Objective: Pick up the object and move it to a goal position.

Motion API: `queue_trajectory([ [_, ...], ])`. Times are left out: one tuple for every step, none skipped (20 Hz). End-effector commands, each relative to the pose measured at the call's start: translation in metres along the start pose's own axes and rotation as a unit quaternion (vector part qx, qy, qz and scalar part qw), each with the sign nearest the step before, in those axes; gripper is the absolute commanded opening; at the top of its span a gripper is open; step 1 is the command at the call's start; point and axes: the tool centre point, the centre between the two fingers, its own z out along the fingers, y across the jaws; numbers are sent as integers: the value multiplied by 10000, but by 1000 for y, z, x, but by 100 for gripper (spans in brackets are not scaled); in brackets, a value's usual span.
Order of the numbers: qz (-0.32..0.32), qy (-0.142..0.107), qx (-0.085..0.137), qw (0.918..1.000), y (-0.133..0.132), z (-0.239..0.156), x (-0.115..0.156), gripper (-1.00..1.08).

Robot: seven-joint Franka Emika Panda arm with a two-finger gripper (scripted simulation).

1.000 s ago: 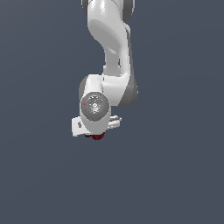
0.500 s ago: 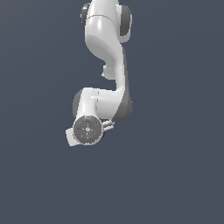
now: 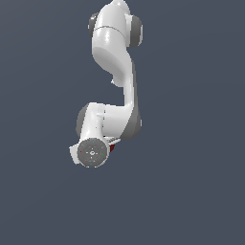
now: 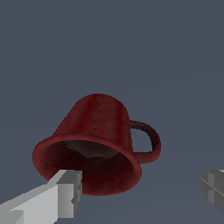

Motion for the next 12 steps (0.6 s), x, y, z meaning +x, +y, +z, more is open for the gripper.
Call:
queue_trajectory([
  [-28, -46, 10, 10000, 1, 1, -1, 108],
  [-32, -52, 11, 10000, 1, 1, -1, 108],
  [-34, -54, 12, 10000, 1, 1, -1, 108],
  [-25, -43, 10, 10000, 1, 1, 0, 108],
  [-25, -43, 10, 10000, 1, 1, 0, 108],
  [-25, -43, 10, 10000, 1, 2, -1, 108],
  [-25, -43, 10, 10000, 1, 3, -1, 108],
  [-25, -43, 10, 10000, 1, 4, -1, 108],
  [-25, -43, 10, 10000, 1, 5, -1, 108],
  [-26, -44, 11, 10000, 1, 7, -1, 108],
  [-26, -44, 11, 10000, 1, 9, -1, 108],
  [-28, -46, 11, 10000, 1, 12, -1, 108],
])
